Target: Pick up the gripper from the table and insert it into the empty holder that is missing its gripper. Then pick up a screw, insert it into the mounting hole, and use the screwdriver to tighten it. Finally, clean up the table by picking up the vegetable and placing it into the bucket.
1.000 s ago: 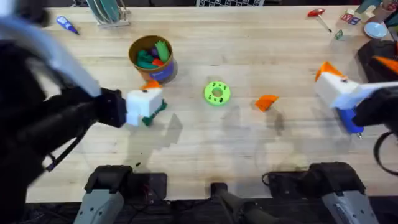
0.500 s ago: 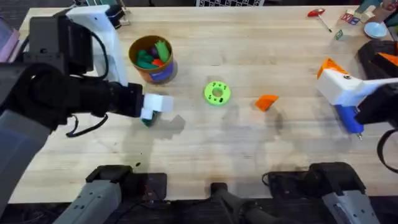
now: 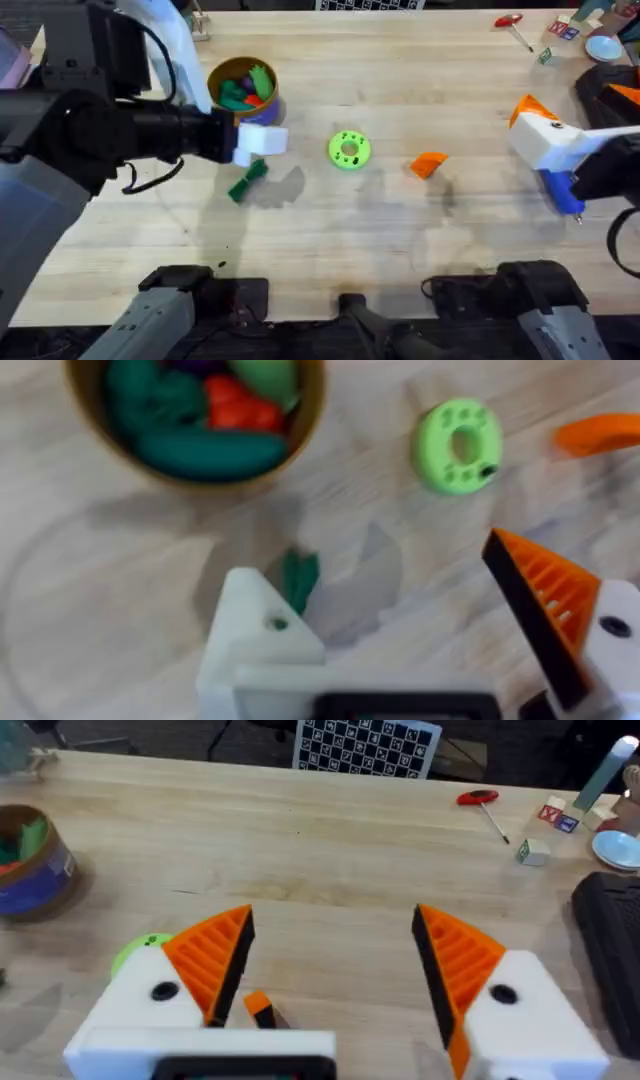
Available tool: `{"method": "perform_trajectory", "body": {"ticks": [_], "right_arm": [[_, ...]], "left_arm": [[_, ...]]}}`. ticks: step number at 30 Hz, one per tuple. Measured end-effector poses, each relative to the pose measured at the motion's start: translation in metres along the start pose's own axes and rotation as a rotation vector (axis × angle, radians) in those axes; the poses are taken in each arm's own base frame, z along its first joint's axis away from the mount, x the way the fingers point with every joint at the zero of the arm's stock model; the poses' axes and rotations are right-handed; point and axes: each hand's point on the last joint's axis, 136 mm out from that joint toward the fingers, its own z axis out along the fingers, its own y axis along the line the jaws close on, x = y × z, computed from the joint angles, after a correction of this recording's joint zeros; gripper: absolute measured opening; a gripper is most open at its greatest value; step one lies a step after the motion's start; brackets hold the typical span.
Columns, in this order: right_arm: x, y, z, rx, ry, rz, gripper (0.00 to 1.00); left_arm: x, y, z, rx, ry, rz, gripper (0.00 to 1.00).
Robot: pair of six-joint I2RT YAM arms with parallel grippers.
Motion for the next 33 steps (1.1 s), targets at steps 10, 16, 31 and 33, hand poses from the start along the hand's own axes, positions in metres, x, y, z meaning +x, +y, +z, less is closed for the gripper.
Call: {"method": "perform_trajectory", "body": {"ticks": [10,16,31,33], "right_arm": [[0.0,0.0,0.0,0.0,0.001,0.0,0.966],[0.0,0.0,0.0,0.0,0.001,0.0,0.966],[0.002,0.0,0.0,0.0,0.007,0.0,0.965],[0.002,0.0,0.0,0.0,0.007,0.0,0.965]], "left_arm": [[-0.061,-0.051,-0.016,0.293,-0.268,0.174,0.985],[-0.09,-0.085,-0.042,0.47,-0.436,0.348,0.987],[-0.094,-0.096,-0.046,0.508,-0.464,0.398,0.985],[-0.096,-0.099,-0.041,0.479,-0.461,0.408,0.985]]}}
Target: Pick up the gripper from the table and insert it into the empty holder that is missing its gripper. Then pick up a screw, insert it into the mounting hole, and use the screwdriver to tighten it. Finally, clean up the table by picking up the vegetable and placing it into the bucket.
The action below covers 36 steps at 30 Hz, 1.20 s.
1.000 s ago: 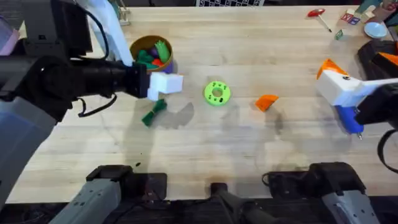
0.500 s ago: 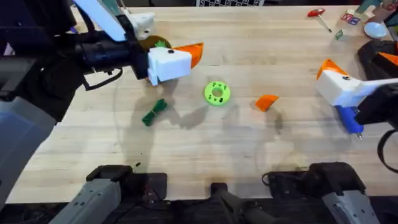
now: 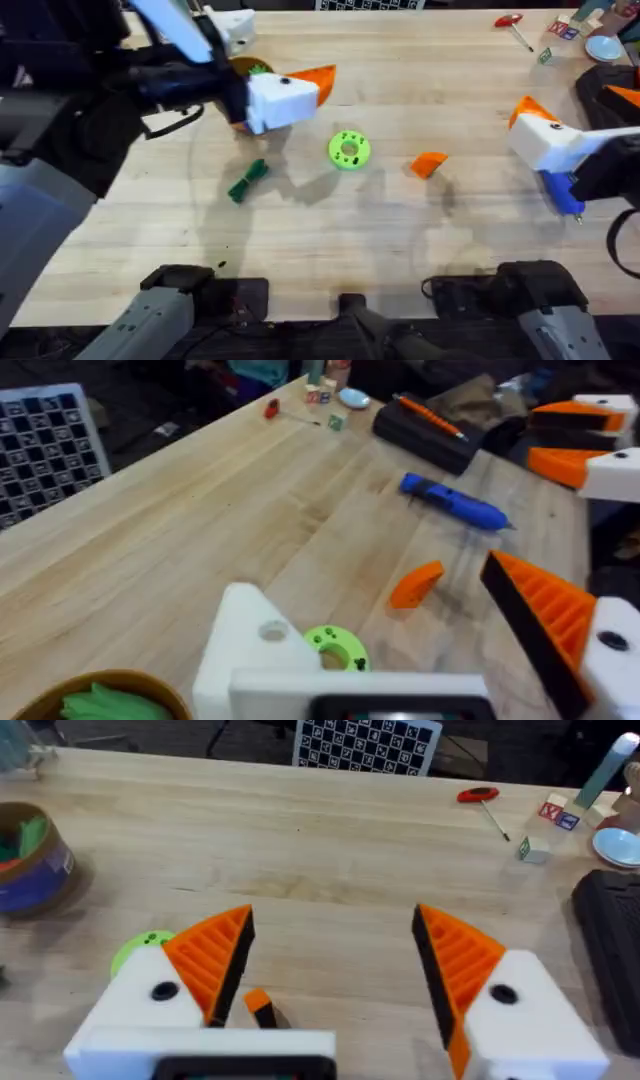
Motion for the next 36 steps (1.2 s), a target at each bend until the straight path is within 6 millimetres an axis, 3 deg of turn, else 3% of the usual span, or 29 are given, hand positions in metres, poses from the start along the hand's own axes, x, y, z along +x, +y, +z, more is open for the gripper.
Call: {"method": "perform_trajectory", "body": {"ticks": [3,7,13,16,22,24,31,36], "right_arm": [[0.0,0.0,0.0,0.0,0.0,0.0,0.966],[0.0,0.0,0.0,0.0,0.0,0.0,0.966],[0.0,0.0,0.0,0.0,0.0,0.0,0.966],[0.0,0.0,0.0,0.0,0.0,0.0,0.966],[0.0,0.0,0.0,0.0,0.0,0.0,0.966],[0.0,0.0,0.0,0.0,0.0,0.0,0.966],[0.0,0.0,0.0,0.0,0.0,-0.003,0.966],[0.0,0.0,0.0,0.0,0.0,-0.003,0.966]], "left_arm": [[0.003,-0.003,0.013,-0.056,0.03,0.013,0.985],[-0.004,-0.022,0.024,-0.136,0.035,0.092,0.985],[-0.025,-0.05,0.001,-0.236,-0.187,0.261,0.985],[-0.01,-0.05,-0.009,-0.269,-0.302,0.301,0.987],[0.056,-0.043,-0.01,-0.292,-0.333,0.262,0.986],[0.067,-0.043,-0.013,-0.298,-0.336,0.243,0.986],[0.063,-0.051,-0.032,-0.316,-0.407,0.241,0.986],[0.076,-0.048,-0.035,-0.333,-0.448,0.244,0.986]]}}
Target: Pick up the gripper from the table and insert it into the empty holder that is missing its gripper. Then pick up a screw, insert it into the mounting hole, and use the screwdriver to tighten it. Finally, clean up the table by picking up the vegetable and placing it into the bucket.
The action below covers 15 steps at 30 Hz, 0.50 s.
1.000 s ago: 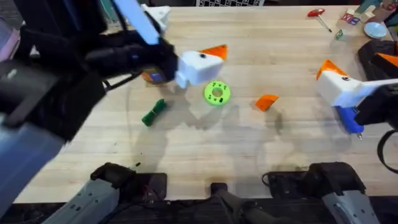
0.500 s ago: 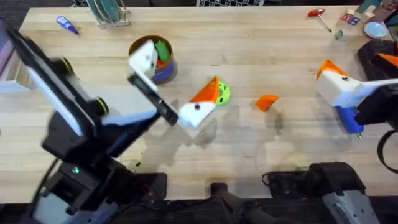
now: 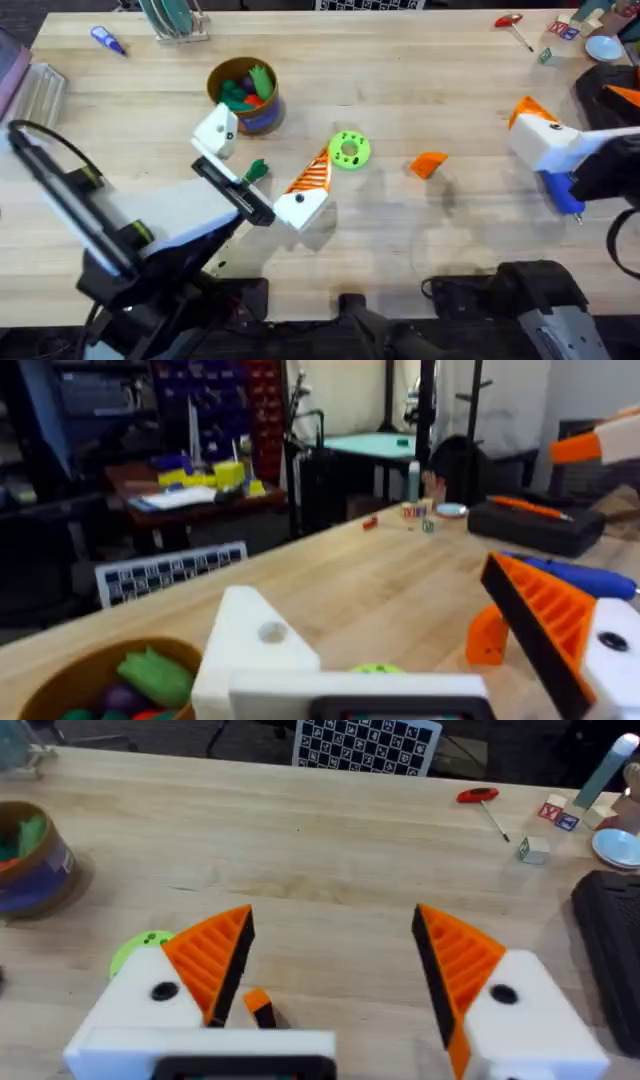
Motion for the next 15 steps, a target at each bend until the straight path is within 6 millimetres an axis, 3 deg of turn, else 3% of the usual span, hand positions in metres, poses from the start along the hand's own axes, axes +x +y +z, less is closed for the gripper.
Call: {"method": "perform_trajectory", "body": {"ticks": [7,15], "right_arm": [[0.0,0.0,0.0,0.0,0.0,0.0,0.966],[0.0,0.0,0.0,0.0,0.0,0.0,0.966]], "left_arm": [[0.015,0.003,0.0,-0.018,0.046,-0.032,0.986],[0.066,-0.002,-0.008,-0.001,0.252,-0.094,0.985]]}}
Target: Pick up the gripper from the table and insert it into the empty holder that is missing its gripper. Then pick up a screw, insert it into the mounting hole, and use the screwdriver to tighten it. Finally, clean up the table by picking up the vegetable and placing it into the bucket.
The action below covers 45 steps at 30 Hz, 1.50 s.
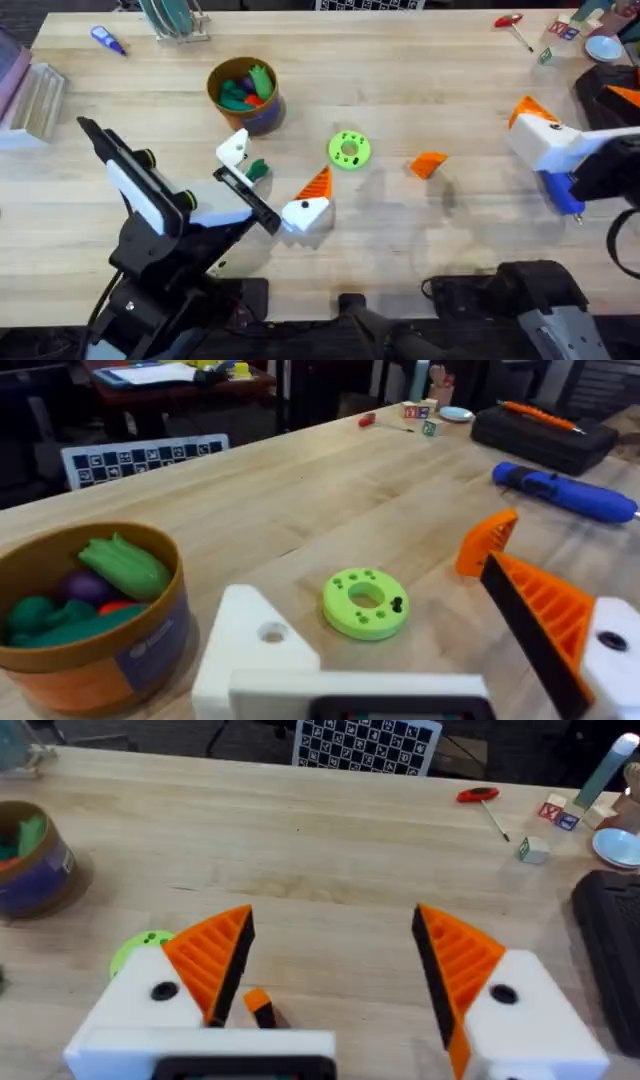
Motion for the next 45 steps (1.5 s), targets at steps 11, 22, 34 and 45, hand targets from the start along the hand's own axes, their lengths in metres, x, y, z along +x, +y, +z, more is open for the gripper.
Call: {"method": "perform_trajectory", "body": {"ticks": [11,22,34,45], "right_arm": [[0.0001,0.0,0.0,0.0,0.0,0.0,0.966],[0.0,0.0,0.0,0.0,0.0,0.0,0.966],[0.0,0.0,0.0,0.0,0.0,0.0,0.966],[0.0,0.0,0.0,0.0,0.0,0.0,0.966]], "left_arm": [[-0.0001,-0.002,-0.0001,0.012,0.0,0.0,0.985],[-0.0002,-0.002,-0.0001,0.012,-0.001,0.0,0.986],[-0.0002,-0.002,-0.0001,0.012,-0.001,0.0,0.985],[-0.0002,-0.0065,-0.0002,0.038,0.0,0.0,0.985]]}}
